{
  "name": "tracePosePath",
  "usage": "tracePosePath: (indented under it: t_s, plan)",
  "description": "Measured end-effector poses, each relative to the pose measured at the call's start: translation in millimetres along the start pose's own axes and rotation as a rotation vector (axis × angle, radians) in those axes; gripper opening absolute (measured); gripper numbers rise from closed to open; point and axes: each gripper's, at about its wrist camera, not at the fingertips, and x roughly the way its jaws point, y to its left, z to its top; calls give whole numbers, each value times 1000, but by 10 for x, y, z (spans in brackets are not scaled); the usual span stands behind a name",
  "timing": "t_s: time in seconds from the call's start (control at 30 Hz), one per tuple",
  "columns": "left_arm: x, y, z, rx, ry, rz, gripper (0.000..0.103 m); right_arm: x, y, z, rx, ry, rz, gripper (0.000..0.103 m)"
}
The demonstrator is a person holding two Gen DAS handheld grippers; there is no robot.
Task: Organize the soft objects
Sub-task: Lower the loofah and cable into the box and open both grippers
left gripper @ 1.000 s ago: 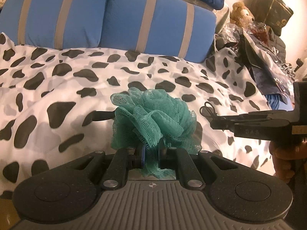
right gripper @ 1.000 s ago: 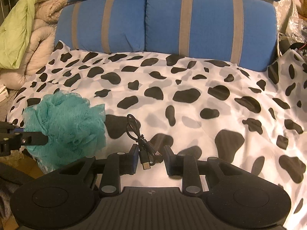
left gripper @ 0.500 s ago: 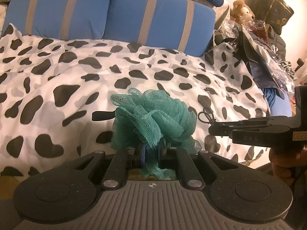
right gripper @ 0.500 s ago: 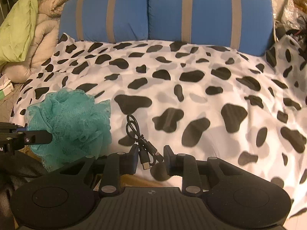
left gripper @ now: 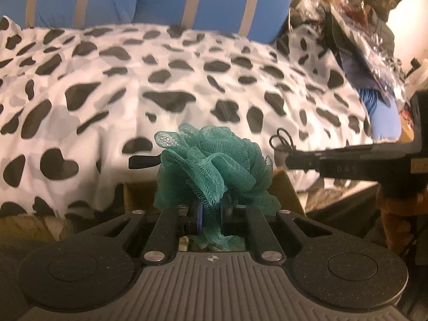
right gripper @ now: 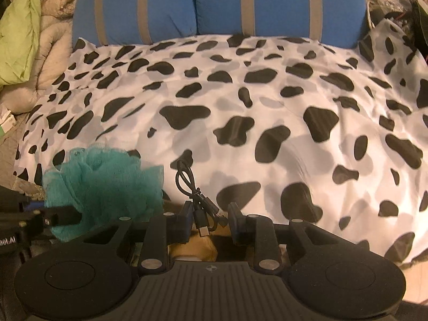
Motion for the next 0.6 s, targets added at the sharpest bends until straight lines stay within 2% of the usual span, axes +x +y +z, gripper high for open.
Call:
tracePosePath:
  t_s: [0.2,0.23,0.4,0.47,0.5,0.6]
  plan:
    - [147,23,-53,-3,113,15,13,50,-12,-72,19,57,-2,30]
    - [174,37,-57,-7,131,18,19,58,-11,-80,22,65,3,30]
    - [277,85,-80,-28,200,46,30,106,-8,-85,24,93,-2,30]
    - [288,109,-86,-40,211,46,38,117,-9,-85,25,101,-2,30]
    - [295,108,-84,-44,214,52,46,121,-9,-89,25,103,0,30]
    - [308,117,-83,-51,222,70,48,134,-7,-90,26,111,3,30]
